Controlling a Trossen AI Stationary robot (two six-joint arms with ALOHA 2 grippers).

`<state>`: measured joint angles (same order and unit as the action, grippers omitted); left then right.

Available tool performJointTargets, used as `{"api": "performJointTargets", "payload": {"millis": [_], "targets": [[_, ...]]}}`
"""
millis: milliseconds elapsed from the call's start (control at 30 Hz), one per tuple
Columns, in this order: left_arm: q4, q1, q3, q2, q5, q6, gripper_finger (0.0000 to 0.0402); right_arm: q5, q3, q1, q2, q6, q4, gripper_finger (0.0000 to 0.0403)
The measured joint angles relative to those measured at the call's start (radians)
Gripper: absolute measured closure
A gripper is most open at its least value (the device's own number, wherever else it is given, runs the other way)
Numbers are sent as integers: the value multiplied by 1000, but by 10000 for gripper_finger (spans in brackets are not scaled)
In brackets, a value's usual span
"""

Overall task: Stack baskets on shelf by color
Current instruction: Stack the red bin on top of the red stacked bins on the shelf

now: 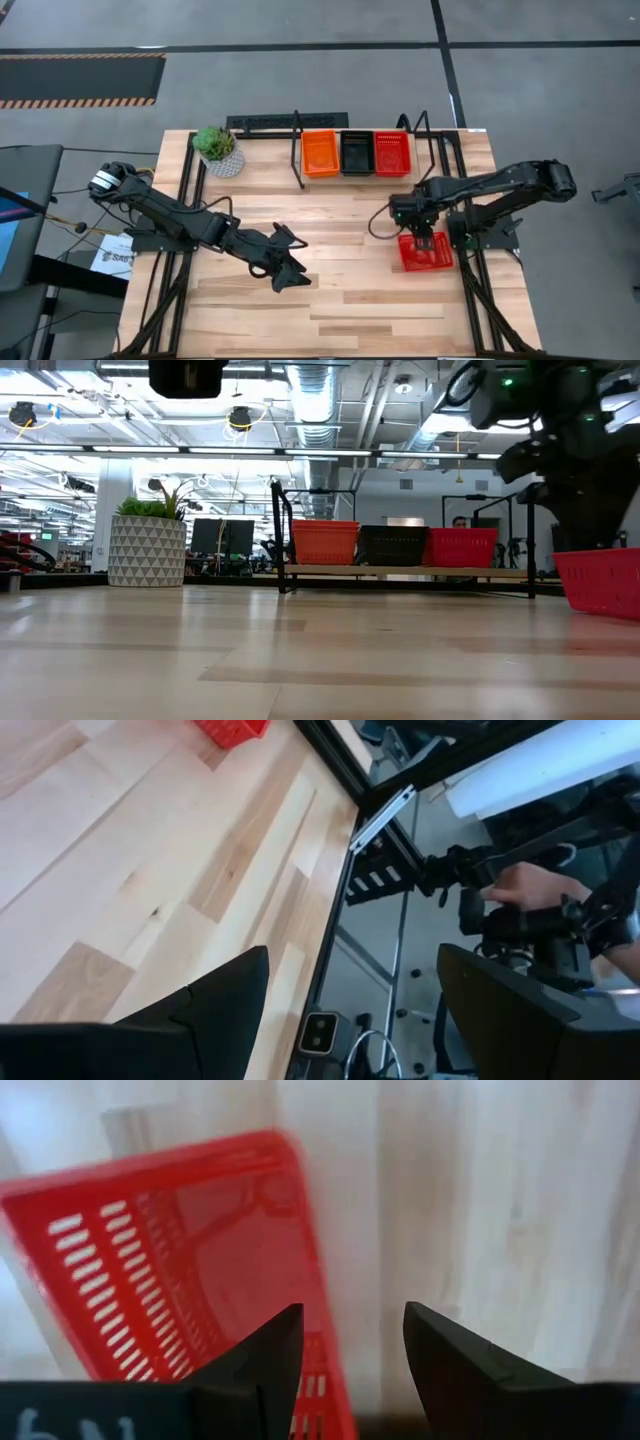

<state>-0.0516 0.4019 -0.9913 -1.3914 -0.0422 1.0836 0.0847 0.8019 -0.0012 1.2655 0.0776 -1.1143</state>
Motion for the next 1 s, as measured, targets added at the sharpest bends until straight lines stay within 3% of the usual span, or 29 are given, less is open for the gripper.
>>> {"api": "performJointTargets", "payload": {"millis": [467, 567, 867, 1000], "targets": [[-29, 10, 0, 0, -35, 0, 123, -11, -76, 72, 0, 61, 52, 222], [-30, 10, 0, 0, -36, 0, 123, -12, -76, 72, 0, 61, 49, 249], [-68, 9, 0, 0, -51, -5, 123, -11, -73, 72, 109, 54, 55, 384], [-91, 9, 0, 0, -51, -6, 123, -6, -68, 72, 150, 82, 62, 390]]}}
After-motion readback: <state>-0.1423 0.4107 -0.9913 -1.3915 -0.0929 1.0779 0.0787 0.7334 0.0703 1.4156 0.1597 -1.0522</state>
